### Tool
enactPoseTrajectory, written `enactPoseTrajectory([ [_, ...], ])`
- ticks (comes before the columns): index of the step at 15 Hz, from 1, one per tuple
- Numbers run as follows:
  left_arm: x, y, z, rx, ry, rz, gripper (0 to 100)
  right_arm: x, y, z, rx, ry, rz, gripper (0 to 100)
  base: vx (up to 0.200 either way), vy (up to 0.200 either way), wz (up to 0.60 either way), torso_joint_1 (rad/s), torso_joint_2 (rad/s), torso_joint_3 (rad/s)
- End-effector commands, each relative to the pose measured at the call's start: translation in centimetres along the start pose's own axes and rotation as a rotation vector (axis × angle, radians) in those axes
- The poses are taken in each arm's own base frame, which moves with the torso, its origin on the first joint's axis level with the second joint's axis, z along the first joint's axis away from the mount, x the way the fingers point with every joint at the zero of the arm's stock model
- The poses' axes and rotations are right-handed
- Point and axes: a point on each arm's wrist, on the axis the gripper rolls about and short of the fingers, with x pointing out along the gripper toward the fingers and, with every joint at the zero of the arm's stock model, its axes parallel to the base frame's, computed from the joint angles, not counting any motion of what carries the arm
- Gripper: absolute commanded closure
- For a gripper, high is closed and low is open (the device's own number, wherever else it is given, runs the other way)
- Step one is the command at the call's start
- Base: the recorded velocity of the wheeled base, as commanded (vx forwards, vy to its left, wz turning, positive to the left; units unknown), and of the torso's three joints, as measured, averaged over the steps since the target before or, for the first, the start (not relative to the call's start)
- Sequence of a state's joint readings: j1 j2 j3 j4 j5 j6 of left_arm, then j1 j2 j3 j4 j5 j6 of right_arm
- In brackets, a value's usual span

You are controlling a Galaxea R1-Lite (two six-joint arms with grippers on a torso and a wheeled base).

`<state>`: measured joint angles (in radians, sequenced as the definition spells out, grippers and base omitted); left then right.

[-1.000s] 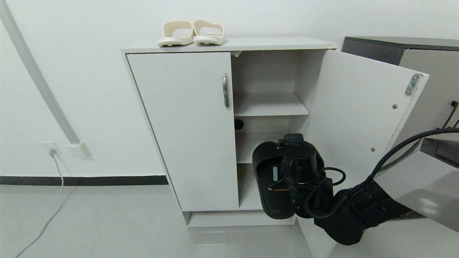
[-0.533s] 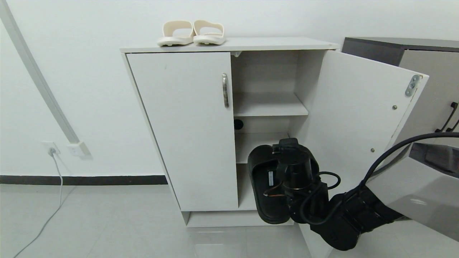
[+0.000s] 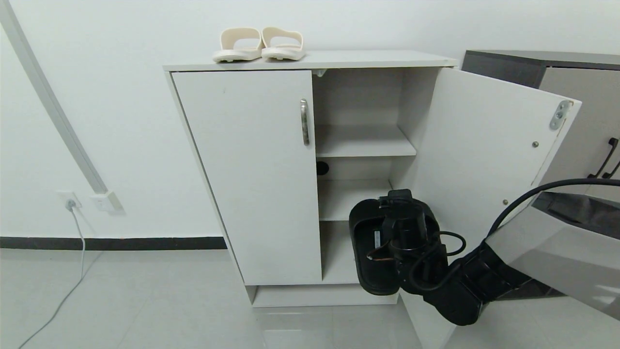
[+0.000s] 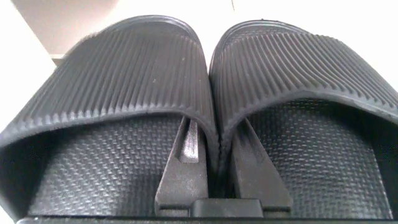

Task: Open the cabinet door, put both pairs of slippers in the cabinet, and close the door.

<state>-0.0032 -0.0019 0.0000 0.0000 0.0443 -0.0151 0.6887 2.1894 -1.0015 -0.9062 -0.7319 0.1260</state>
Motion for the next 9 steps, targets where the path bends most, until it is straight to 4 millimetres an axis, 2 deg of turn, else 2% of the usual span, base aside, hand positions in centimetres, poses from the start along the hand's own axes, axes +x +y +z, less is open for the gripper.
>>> enactPoseTrajectory([
  [1,0.01,0.00,0.00,0.000,0.002,0.000,100,0.61,-0.61,-0.08,0.002,0.005,-0.012,100,0.000,0.000,0.00,0.000,0.00,0.000],
  [9,0.01,0.00,0.00,-0.003,0.002,0.000,100,1.37,-1.20,-0.45,-0.001,0.018,-0.023,100,0.000,0.000,0.00,0.000,0.00,0.000],
])
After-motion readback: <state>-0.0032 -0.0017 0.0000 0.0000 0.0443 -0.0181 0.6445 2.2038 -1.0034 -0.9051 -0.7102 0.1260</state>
